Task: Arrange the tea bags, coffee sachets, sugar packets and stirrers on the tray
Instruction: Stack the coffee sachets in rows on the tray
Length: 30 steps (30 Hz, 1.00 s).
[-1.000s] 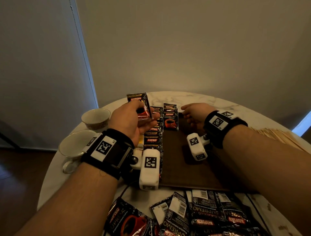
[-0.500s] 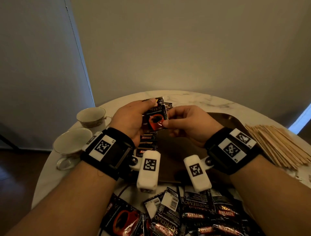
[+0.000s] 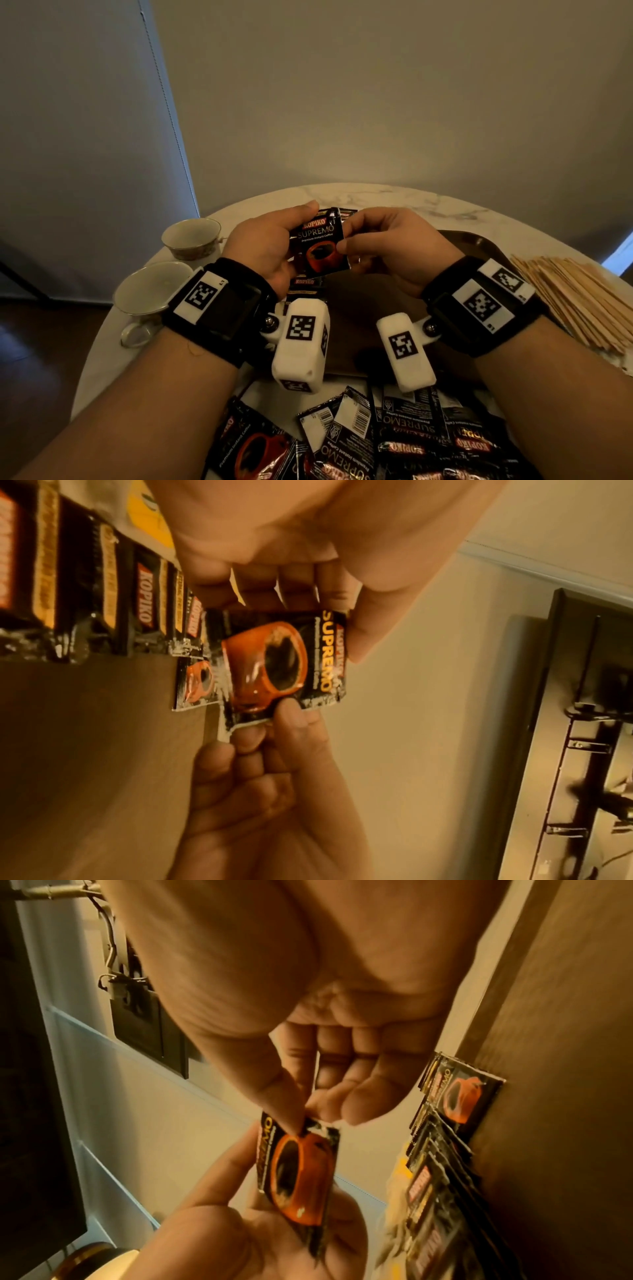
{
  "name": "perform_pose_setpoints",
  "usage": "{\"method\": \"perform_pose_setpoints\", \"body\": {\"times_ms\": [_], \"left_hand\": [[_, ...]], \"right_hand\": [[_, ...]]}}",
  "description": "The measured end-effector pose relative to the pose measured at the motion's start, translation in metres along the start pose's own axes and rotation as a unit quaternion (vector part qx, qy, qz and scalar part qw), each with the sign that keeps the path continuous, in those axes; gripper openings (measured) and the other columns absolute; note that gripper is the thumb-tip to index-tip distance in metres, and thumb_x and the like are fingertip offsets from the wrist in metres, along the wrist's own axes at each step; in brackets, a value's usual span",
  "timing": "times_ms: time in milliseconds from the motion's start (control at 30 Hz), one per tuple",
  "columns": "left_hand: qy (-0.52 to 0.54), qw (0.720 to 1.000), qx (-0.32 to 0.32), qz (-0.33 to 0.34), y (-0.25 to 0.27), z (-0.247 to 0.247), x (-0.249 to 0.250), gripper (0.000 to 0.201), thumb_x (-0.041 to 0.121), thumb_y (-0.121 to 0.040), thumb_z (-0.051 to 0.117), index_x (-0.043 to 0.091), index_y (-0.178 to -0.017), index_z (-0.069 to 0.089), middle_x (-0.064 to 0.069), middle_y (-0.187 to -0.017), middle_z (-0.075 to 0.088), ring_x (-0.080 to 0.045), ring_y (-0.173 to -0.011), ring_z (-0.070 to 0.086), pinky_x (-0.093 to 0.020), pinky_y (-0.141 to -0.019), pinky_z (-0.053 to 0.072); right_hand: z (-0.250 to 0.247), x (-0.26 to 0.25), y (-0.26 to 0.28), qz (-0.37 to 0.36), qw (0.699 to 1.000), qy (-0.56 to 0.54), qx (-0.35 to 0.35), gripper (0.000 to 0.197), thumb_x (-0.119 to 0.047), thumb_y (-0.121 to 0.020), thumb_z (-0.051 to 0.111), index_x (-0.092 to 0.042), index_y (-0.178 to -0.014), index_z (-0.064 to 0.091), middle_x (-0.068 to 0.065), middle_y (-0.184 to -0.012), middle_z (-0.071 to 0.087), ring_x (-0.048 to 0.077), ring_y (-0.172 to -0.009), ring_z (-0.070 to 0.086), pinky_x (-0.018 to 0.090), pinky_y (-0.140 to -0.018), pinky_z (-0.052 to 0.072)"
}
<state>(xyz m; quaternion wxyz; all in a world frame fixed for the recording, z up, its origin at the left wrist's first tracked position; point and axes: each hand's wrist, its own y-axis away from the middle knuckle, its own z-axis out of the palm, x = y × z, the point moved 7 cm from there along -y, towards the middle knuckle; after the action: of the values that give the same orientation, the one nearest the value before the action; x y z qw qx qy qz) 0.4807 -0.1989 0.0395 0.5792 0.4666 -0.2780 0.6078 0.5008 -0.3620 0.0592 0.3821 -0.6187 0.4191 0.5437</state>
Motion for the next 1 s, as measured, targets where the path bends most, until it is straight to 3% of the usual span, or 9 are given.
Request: {"method": "perform_pose_setpoints", "body": {"times_ms": [67, 167, 300, 400, 533, 667, 833, 1000], "left_hand": [[0.002, 1.0, 0.003, 0.005, -0.002, -0.001, 0.0, 0.03, 0.024, -0.085, 0.081, 0.005, -0.108, 0.074, -0.011, -0.101, 0.078, -0.027, -0.084, 0.077, -0.039, -0.065, 0.061], [-0.017, 0.999, 0.033, 0.008, -0.005, -0.009, 0.002, 0.032, 0.038, -0.085, 0.081, 0.015, -0.107, 0.076, 0.003, -0.087, 0.071, -0.013, -0.075, 0.066, -0.029, -0.062, 0.054], [-0.007, 0.997, 0.071, 0.001, -0.012, -0.021, 0.001, 0.024, 0.034, -0.087, 0.079, 0.018, -0.105, 0.074, 0.003, -0.092, 0.069, -0.013, -0.079, 0.062, -0.03, -0.068, 0.051], [-0.004, 0.997, 0.076, -0.002, -0.015, -0.023, 0.001, 0.014, 0.028, -0.088, 0.077, 0.019, -0.098, 0.073, 0.002, -0.09, 0.069, -0.013, -0.075, 0.061, -0.03, -0.067, 0.05], [0.005, 0.997, 0.079, -0.003, -0.017, -0.024, 0.002, 0.01, 0.025, -0.088, 0.077, 0.019, -0.094, 0.072, 0.003, -0.086, 0.069, -0.013, -0.075, 0.061, -0.031, -0.067, 0.05], [0.012, 0.997, 0.082, -0.005, -0.017, -0.025, 0.003, 0.009, 0.024, -0.089, 0.077, 0.019, -0.093, 0.07, 0.002, -0.086, 0.068, -0.014, -0.077, 0.061, -0.031, -0.07, 0.051], [0.019, 0.996, 0.083, -0.009, -0.017, -0.026, 0.005, 0.009, 0.023, -0.089, 0.076, 0.018, -0.094, 0.071, 0.003, -0.081, 0.067, -0.013, -0.073, 0.059, -0.031, -0.066, 0.049], [0.026, 0.997, 0.067, -0.015, -0.008, -0.02, 0.007, 0.012, 0.023, -0.09, 0.075, 0.017, -0.098, 0.07, 0.003, -0.08, 0.066, -0.013, -0.07, 0.059, -0.03, -0.065, 0.05]], "right_hand": [[-0.006, 0.001, -0.004, 0.02, 0.999, 0.0, 0.031, 0.014, 0.003, -0.087, 0.072, -0.011, -0.084, 0.071, 0.006, -0.075, 0.07, 0.012, -0.06, 0.062, 0.027, -0.06, 0.057], [-0.024, 0.012, -0.015, 0.062, 0.992, -0.038, 0.105, 0.011, 0.003, -0.089, 0.069, -0.008, -0.09, 0.07, 0.007, -0.078, 0.07, 0.012, -0.058, 0.065, 0.029, -0.061, 0.055], [-0.047, 0.043, -0.031, 0.156, 0.973, -0.035, 0.167, 0.009, 0.005, -0.088, 0.069, -0.004, -0.089, 0.068, 0.01, -0.078, 0.067, 0.017, -0.065, 0.063, 0.03, -0.063, 0.055], [-0.052, 0.058, -0.038, 0.209, 0.964, 0.013, 0.161, 0.011, 0.005, -0.086, 0.072, -0.002, -0.093, 0.07, 0.012, -0.084, 0.07, 0.02, -0.072, 0.067, 0.032, -0.068, 0.06], [-0.051, 0.06, -0.047, 0.224, 0.961, 0.047, 0.153, 0.009, 0.004, -0.086, 0.073, 0.0, -0.094, 0.071, 0.015, -0.089, 0.072, 0.021, -0.074, 0.069, 0.031, -0.07, 0.061], [-0.05, 0.062, -0.051, 0.246, 0.955, 0.078, 0.146, 0.009, 0.001, -0.088, 0.074, 0.0, -0.097, 0.071, 0.015, -0.091, 0.072, 0.02, -0.073, 0.068, 0.029, -0.069, 0.059], [-0.05, 0.063, -0.052, 0.254, 0.95, 0.106, 0.145, 0.013, -0.002, -0.088, 0.074, -0.001, -0.101, 0.071, 0.014, -0.092, 0.071, 0.017, -0.07, 0.066, 0.025, -0.06, 0.057], [-0.046, 0.06, -0.047, 0.256, 0.953, 0.086, 0.135, 0.013, -0.004, -0.092, 0.071, -0.001, -0.104, 0.071, 0.015, -0.096, 0.072, 0.021, -0.079, 0.07, 0.029, -0.067, 0.059]]}}
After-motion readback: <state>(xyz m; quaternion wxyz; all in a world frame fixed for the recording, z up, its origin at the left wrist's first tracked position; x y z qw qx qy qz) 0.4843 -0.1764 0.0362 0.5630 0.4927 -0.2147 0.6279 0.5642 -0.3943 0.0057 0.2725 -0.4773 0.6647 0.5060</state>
